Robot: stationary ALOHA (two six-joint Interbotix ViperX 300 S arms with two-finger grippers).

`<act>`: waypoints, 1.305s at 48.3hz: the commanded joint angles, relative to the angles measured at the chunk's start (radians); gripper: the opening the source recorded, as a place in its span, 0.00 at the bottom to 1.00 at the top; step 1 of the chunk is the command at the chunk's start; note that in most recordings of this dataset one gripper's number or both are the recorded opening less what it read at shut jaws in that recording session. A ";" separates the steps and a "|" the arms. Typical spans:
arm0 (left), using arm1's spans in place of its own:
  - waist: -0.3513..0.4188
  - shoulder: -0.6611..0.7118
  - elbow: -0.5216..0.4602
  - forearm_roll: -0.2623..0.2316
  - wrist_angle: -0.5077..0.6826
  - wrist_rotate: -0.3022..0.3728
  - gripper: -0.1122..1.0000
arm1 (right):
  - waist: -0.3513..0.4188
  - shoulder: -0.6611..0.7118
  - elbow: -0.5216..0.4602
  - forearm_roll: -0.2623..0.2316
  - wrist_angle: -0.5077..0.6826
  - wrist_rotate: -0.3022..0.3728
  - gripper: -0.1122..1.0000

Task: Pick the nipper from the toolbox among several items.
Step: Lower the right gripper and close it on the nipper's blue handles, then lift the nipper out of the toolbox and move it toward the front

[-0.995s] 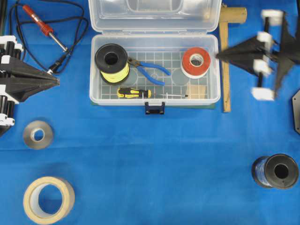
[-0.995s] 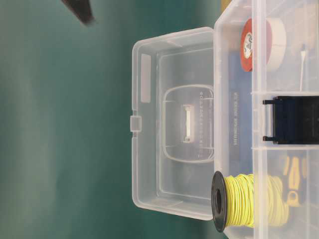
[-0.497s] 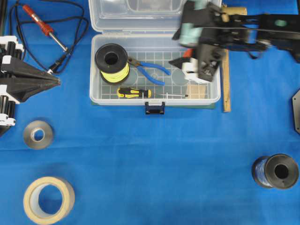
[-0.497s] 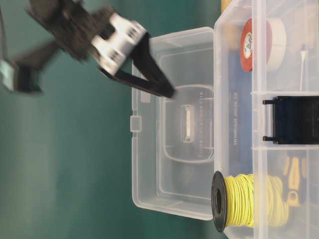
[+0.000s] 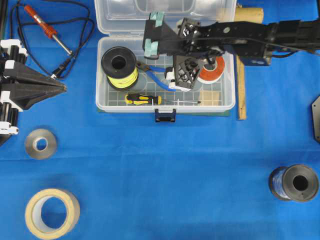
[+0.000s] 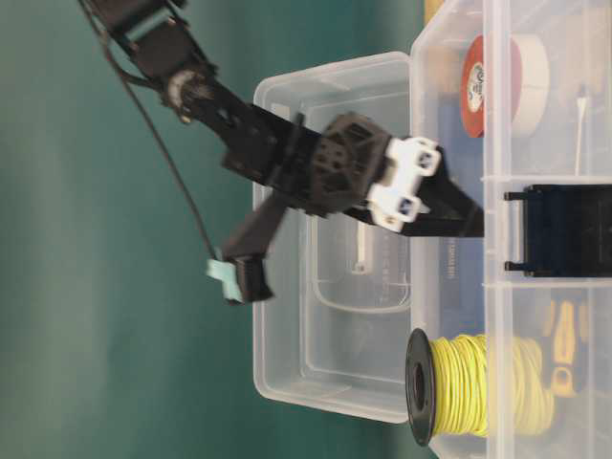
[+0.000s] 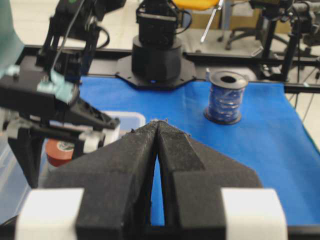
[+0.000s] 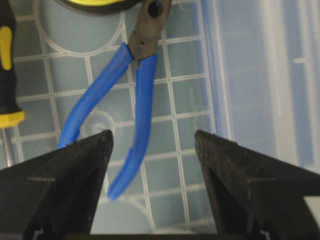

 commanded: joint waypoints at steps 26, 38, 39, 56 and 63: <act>0.023 0.008 -0.011 -0.002 0.017 -0.003 0.10 | 0.006 0.078 -0.038 0.012 -0.032 0.002 0.21; 0.026 0.002 -0.012 -0.002 0.026 -0.005 0.10 | -0.015 -0.023 -0.018 0.011 -0.023 0.006 0.22; 0.026 0.002 -0.011 -0.002 0.026 -0.005 0.10 | -0.020 -0.046 -0.012 0.008 -0.023 0.006 0.22; 0.028 0.000 -0.012 -0.002 0.026 -0.005 0.10 | -0.021 -0.310 0.051 0.003 -0.002 0.018 0.22; 0.028 0.000 -0.012 -0.002 0.026 -0.005 0.10 | 0.043 -0.399 0.098 0.005 -0.012 0.026 0.22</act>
